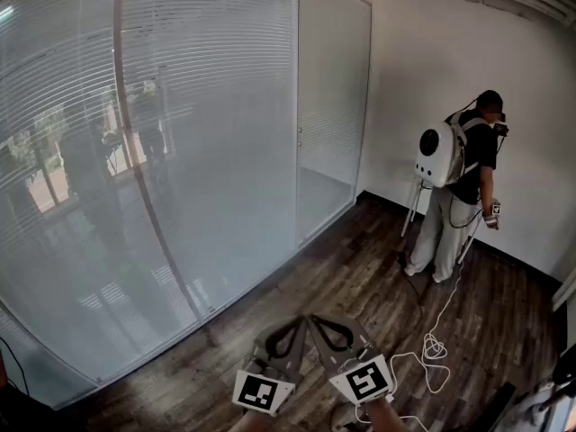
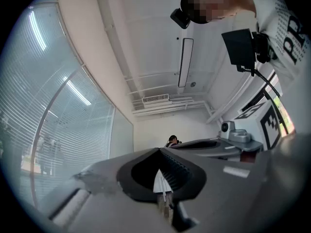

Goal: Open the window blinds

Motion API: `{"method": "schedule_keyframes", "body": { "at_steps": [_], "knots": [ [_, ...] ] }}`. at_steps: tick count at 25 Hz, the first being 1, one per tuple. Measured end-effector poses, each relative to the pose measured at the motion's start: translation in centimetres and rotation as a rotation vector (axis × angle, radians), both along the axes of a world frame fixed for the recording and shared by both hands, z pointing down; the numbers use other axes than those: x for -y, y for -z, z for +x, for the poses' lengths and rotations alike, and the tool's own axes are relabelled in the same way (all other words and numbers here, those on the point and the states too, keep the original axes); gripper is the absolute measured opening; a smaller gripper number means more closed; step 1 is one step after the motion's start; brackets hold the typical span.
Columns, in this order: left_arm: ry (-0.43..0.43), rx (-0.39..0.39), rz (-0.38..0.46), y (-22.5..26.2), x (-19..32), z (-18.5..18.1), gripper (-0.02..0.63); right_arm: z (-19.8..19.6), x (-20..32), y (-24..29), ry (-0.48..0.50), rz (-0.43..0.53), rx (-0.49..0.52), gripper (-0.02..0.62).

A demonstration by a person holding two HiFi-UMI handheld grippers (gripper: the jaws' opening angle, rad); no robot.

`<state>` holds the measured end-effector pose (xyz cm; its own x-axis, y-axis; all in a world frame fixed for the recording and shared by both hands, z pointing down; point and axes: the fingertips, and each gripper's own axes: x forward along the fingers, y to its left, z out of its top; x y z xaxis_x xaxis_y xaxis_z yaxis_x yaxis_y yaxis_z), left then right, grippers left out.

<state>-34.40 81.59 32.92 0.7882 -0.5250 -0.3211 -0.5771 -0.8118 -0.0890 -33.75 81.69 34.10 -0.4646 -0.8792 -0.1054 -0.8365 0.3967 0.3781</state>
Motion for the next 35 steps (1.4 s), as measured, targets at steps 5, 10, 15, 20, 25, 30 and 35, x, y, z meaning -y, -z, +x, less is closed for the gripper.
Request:
{"method": "schedule_keyframes", "body": {
  "at_steps": [5, 10, 15, 20, 25, 30, 35],
  "knots": [
    [-0.001, 0.000, 0.001, -0.1, 0.1, 0.2, -0.008, 0.2, 0.2, -0.1, -0.001, 0.000, 0.003, 0.003],
    [0.001, -0.003, 0.009, 0.0, 0.1, 0.7, -0.008, 0.7, 0.2, 0.0, 0.007, 0.017, 0.036, 0.003],
    [0.003, -0.009, 0.004, 0.2, 0.6, 0.7, -0.008, 0.7, 0.7, 0.3, 0.006, 0.018, 0.042, 0.004],
    [0.010, -0.008, 0.008, 0.2, 0.9, 0.9, -0.008, 1.0, 1.1, 0.2, 0.009, 0.009, 0.032, 0.003],
    [0.012, -0.011, 0.009, 0.3, 0.9, 1.7, -0.008, 1.8, 1.2, 0.4, 0.013, 0.012, 0.042, 0.003],
    [0.013, -0.008, 0.016, -0.3, 0.6, 3.1, -0.008, 3.2, 1.0, -0.1, 0.011, 0.015, 0.023, 0.003],
    [0.023, -0.011, 0.013, 0.1, 1.0, 4.3, -0.008, 4.4, 1.3, 0.0, 0.019, -0.007, -0.015, 0.003]
  ]
}}
